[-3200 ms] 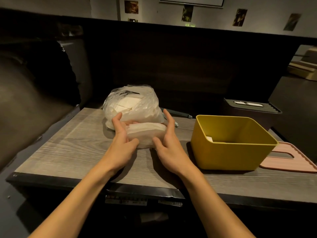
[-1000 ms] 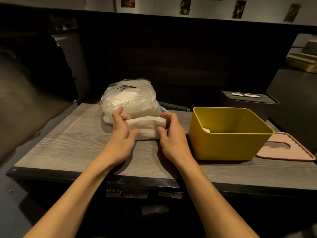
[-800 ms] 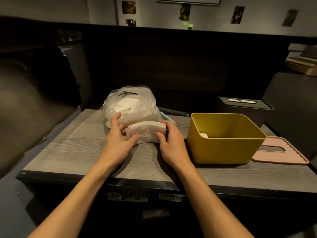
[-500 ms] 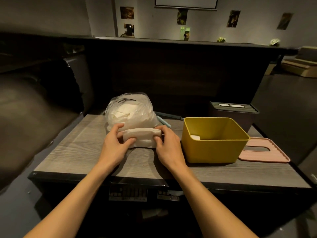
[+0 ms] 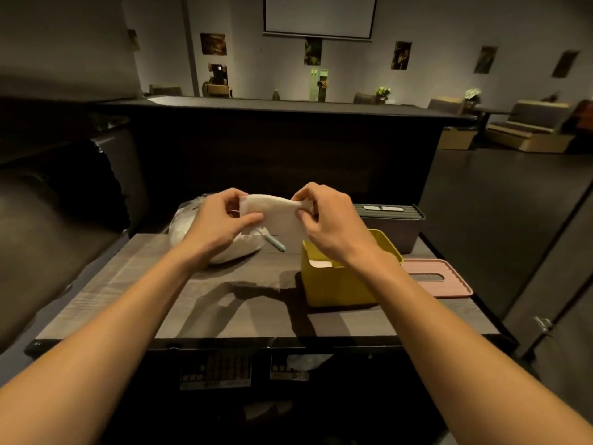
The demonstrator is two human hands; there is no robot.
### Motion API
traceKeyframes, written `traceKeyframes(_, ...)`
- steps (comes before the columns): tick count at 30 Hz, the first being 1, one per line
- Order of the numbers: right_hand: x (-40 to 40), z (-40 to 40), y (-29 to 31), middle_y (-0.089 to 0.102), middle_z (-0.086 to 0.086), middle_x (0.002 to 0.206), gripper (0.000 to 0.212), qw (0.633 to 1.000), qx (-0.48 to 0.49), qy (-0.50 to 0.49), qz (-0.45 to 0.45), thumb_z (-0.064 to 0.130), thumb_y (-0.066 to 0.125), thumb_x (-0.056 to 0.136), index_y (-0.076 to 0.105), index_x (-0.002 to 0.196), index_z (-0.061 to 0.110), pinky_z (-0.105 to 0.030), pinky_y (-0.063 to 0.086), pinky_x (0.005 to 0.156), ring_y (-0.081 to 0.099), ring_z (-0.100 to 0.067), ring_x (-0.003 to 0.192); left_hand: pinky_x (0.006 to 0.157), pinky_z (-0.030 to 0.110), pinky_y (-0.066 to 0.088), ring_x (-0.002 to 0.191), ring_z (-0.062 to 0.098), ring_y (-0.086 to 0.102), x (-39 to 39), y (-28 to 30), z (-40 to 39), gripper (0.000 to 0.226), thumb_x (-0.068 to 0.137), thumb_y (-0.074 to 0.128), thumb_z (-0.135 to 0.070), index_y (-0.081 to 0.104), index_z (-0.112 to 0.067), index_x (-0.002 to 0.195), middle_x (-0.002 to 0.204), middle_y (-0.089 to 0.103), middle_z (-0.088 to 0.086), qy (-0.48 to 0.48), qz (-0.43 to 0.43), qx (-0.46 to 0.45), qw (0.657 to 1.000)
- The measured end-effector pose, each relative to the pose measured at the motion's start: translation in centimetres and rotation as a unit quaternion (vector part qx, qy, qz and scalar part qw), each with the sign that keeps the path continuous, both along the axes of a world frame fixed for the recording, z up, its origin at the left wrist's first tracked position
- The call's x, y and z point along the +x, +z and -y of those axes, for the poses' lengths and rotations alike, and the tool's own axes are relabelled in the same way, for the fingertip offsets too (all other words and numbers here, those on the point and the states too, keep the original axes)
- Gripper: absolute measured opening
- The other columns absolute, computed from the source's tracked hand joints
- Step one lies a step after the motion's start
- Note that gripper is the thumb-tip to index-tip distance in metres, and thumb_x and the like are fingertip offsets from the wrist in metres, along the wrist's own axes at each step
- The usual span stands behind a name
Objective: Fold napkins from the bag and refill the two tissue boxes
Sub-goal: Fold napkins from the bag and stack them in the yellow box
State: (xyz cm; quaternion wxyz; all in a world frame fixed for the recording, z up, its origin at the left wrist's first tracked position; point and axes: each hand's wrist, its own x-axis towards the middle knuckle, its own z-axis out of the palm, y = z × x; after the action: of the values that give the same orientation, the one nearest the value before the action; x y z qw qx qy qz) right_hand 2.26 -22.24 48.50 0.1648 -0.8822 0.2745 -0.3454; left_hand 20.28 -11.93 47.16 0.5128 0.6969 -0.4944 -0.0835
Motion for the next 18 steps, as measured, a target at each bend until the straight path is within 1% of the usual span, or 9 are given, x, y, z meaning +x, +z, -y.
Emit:
traceKeyframes(2, -1.5, 0.9, 0.2, 0.058, 0.006, 0.114, 0.022, 1.000, -0.005, -0.018, -0.014, 0.020, 0.066, 0.100, 0.064, 0.122, 0.023, -0.017, 0.049, 0.080, 0.056, -0.009, 0.102, 0.075, 0.017, 0.050, 0.096, 0.004, 0.063, -0.8, 0.4, 1.4, 0.027, 0.091, 0.075, -0.017, 0.061, -0.022, 0.114, 0.103, 0.065, -0.009, -0.026, 0.014, 0.006, 1.000)
traceKeyframes(4, -3.5, 1.8, 0.3, 0.060, 0.004, 0.115, 0.023, 0.999, -0.005, -0.037, -0.025, 0.019, 0.067, 0.099, 0.064, 0.121, 0.022, -0.019, 0.053, 0.081, 0.057, -0.010, 0.103, 0.080, 0.022, 0.055, 0.099, 0.005, 0.065, -2.2, 0.7, 3.2, 0.027, 0.092, 0.074, -0.017, 0.062, -0.022, 0.116, 0.105, 0.066, -0.006, -0.051, 0.020, 0.007, 0.998)
traceKeyframes(7, -5.7, 2.3, 0.2, 0.063, 0.001, 0.119, 0.026, 0.998, 0.002, -0.057, -0.038, 0.019, 0.067, 0.099, 0.062, 0.124, 0.021, -0.021, 0.054, 0.081, 0.058, -0.011, 0.103, 0.084, 0.026, 0.057, 0.101, 0.007, 0.066, -3.7, 0.6, 5.3, 0.029, 0.092, 0.075, -0.017, 0.061, -0.023, 0.118, 0.107, 0.067, -0.005, -0.075, 0.028, 0.014, 0.997)
traceKeyframes(9, -6.7, 2.4, -0.1, 0.066, 0.001, 0.114, 0.031, 0.997, 0.006, -0.060, -0.047, 0.019, 0.065, 0.099, 0.055, 0.128, 0.024, -0.028, 0.060, 0.082, 0.063, -0.012, 0.099, 0.087, 0.028, 0.058, 0.102, 0.008, 0.065, -4.4, 0.4, 6.3, 0.036, 0.092, 0.075, -0.019, 0.060, -0.022, 0.125, 0.111, 0.066, -0.005, -0.081, 0.042, 0.030, 0.995)
traceKeyframes(11, -7.3, 2.8, -0.4, 0.067, 0.003, 0.098, 0.037, 0.994, 0.021, -0.066, -0.083, 0.020, 0.062, 0.100, 0.042, 0.130, 0.030, -0.039, 0.063, 0.078, 0.066, -0.014, 0.084, 0.089, 0.028, 0.058, 0.106, 0.010, 0.064, -4.9, 0.6, 7.5, 0.046, 0.093, 0.074, -0.020, 0.057, -0.020, 0.135, 0.118, 0.065, -0.004, -0.087, 0.070, 0.053, 0.992)
traceKeyframes(13, -7.1, 3.3, -0.4, 0.066, 0.001, 0.089, 0.037, 0.985, 0.045, -0.081, -0.148, 0.022, 0.059, 0.101, 0.036, 0.126, 0.035, -0.047, 0.062, 0.077, 0.066, -0.018, 0.077, 0.086, 0.024, 0.056, 0.114, 0.016, 0.063, -5.2, 1.3, 8.5, 0.056, 0.094, 0.073, -0.019, 0.051, -0.018, 0.146, 0.128, 0.062, 0.001, -0.090, 0.115, 0.087, 0.985)
traceKeyframes(14, -6.9, 3.5, -0.2, 0.067, -0.001, 0.093, 0.033, 0.978, 0.062, -0.084, -0.180, 0.023, 0.058, 0.101, 0.037, 0.124, 0.035, -0.047, 0.062, 0.079, 0.067, -0.021, 0.080, 0.086, 0.023, 0.054, 0.117, 0.019, 0.062, -5.4, 1.7, 9.1, 0.061, 0.094, 0.072, -0.018, 0.046, -0.017, 0.150, 0.133, 0.061, 0.004, -0.087, 0.152, 0.111, 0.978)
traceKeyframes(16, -6.4, 3.7, 0.2, 0.065, -0.002, 0.106, 0.024, 0.962, 0.112, -0.062, -0.240, 0.022, 0.062, 0.100, 0.049, 0.118, 0.032, -0.040, 0.061, 0.083, 0.066, -0.020, 0.090, 0.095, 0.029, 0.051, 0.124, 0.023, 0.060, -5.9, 2.1, 10.0, 0.067, 0.093, 0.073, -0.017, 0.043, -0.017, 0.153, 0.141, 0.059, 0.007, -0.081, 0.242, 0.161, 0.953)
traceKeyframes(18, -5.9, 4.1, 0.6, 0.063, 0.002, 0.107, 0.018, 0.939, 0.156, -0.015, -0.305, 0.018, 0.067, 0.097, 0.060, 0.110, 0.029, -0.030, 0.058, 0.083, 0.064, -0.017, 0.097, 0.097, 0.032, 0.051, 0.123, 0.023, 0.061, -6.9, 2.1, 10.7, 0.065, 0.092, 0.074, -0.017, 0.046, -0.021, 0.150, 0.142, 0.056, 0.006, -0.069, 0.350, 0.196, 0.913)
